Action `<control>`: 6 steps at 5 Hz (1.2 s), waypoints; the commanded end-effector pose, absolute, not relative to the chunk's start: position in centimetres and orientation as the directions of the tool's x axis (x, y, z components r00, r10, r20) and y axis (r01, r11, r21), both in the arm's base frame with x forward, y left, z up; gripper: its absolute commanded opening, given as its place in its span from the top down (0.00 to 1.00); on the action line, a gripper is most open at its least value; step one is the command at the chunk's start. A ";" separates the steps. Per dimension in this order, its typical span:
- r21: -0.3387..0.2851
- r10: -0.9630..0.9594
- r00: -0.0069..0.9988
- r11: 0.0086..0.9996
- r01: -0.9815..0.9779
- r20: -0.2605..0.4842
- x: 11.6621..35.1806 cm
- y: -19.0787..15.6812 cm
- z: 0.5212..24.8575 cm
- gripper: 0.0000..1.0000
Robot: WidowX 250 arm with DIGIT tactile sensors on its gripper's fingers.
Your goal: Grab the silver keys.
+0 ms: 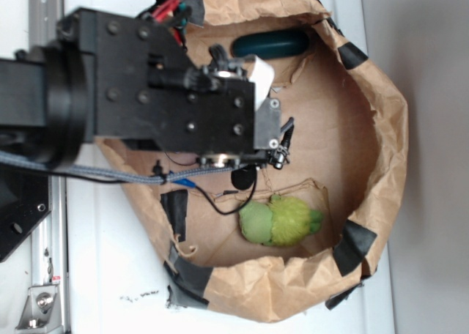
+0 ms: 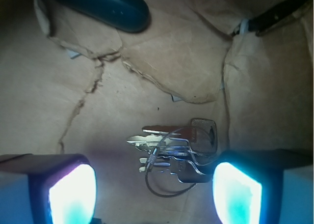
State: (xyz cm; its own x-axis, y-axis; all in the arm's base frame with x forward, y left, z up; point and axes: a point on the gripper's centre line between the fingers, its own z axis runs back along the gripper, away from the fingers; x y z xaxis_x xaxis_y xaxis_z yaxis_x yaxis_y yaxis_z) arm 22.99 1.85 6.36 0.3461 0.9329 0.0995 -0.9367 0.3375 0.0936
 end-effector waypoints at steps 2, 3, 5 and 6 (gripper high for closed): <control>0.076 0.922 0.367 0.360 -0.930 0.123 22.4 2.0 4.6 0.00; 0.062 0.916 0.394 0.390 -0.919 0.076 22.7 1.9 3.6 0.00; 0.058 0.906 0.419 0.416 -0.907 0.056 23.3 1.4 2.5 0.00; 0.057 0.906 0.419 0.416 -0.908 0.059 23.2 1.3 2.4 0.00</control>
